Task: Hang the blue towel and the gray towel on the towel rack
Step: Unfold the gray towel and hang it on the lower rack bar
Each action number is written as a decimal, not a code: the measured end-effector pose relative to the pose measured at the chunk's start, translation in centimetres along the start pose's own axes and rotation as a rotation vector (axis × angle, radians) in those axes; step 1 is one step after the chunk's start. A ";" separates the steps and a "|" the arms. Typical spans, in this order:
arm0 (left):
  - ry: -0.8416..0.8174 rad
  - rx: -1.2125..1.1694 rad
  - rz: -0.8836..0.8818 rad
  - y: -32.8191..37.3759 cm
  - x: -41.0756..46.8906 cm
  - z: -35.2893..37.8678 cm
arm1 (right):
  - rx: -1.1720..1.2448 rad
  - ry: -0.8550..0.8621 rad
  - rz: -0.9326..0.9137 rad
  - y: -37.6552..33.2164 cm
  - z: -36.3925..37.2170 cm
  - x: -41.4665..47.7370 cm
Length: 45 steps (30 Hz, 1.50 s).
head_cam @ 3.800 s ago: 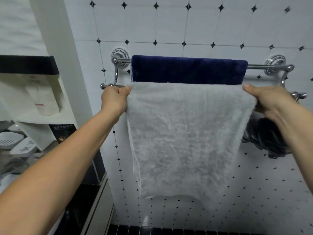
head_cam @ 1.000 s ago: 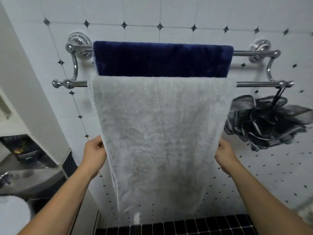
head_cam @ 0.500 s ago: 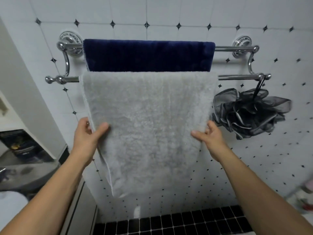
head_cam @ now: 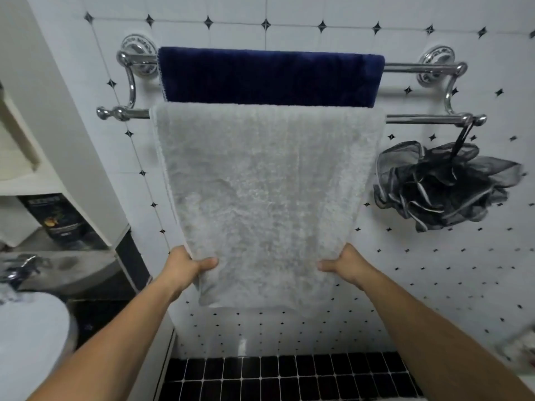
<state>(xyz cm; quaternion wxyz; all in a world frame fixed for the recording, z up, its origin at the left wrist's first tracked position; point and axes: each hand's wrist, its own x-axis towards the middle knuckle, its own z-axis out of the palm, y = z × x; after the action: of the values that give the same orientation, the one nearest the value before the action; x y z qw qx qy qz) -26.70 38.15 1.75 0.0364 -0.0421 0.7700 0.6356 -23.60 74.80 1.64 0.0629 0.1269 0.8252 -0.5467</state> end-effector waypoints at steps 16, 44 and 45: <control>-0.116 -0.064 -0.148 -13.3 0.4 1.0 | 0.387 0.040 0.132 12.5 6.7 1.9; -0.107 -0.612 -0.278 -13.6 -0.6 1.0 | 0.802 -0.051 0.225 17.7 5.7 2.2; -0.137 -0.630 -0.281 -13.7 -0.6 1.0 | 0.803 -0.072 0.230 18.0 5.7 2.2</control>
<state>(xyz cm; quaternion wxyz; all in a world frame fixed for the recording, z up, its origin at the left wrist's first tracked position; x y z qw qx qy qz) -24.55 36.55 -11.76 0.1601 -0.1142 0.5187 0.8320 -20.95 76.49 -17.09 0.0979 0.2135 0.5241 -0.8186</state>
